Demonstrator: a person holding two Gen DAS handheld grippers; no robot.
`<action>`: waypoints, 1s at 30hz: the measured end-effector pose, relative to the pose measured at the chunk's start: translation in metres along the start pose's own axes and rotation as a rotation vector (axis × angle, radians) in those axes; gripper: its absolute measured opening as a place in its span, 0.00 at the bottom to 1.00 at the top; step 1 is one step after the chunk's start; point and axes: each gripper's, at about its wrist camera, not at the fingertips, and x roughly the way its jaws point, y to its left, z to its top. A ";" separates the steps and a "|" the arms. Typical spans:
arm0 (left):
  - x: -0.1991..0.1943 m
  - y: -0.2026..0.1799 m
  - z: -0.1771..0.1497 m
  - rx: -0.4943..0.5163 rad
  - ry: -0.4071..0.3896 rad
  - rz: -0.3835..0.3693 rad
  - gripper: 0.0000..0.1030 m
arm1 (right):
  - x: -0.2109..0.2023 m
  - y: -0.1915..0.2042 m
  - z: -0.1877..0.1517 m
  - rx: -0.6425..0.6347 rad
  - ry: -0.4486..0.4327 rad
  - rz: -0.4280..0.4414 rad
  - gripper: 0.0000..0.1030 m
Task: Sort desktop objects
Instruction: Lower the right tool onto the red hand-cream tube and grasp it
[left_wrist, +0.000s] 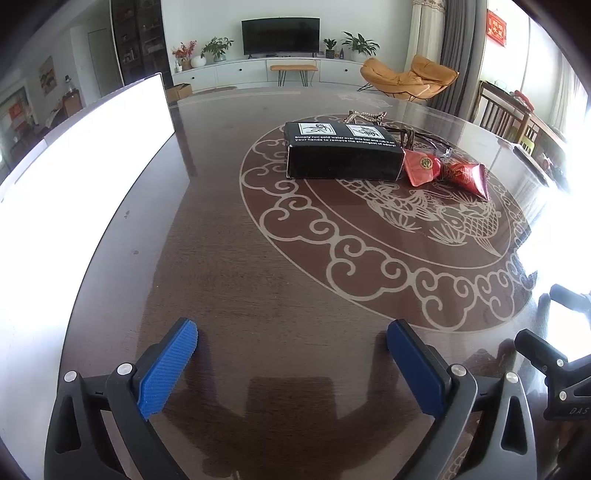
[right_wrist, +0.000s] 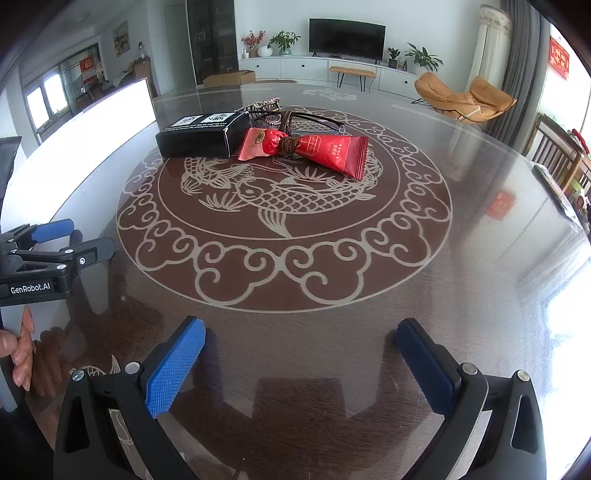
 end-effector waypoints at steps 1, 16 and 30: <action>0.001 -0.001 0.001 0.001 0.000 0.000 1.00 | 0.000 0.000 0.000 0.000 0.000 0.000 1.00; 0.003 0.000 0.004 0.000 -0.001 -0.007 1.00 | 0.002 0.000 0.019 -0.098 -0.039 0.085 1.00; 0.002 0.001 0.005 0.000 -0.001 -0.007 1.00 | 0.078 -0.044 0.155 0.053 -0.013 0.119 1.00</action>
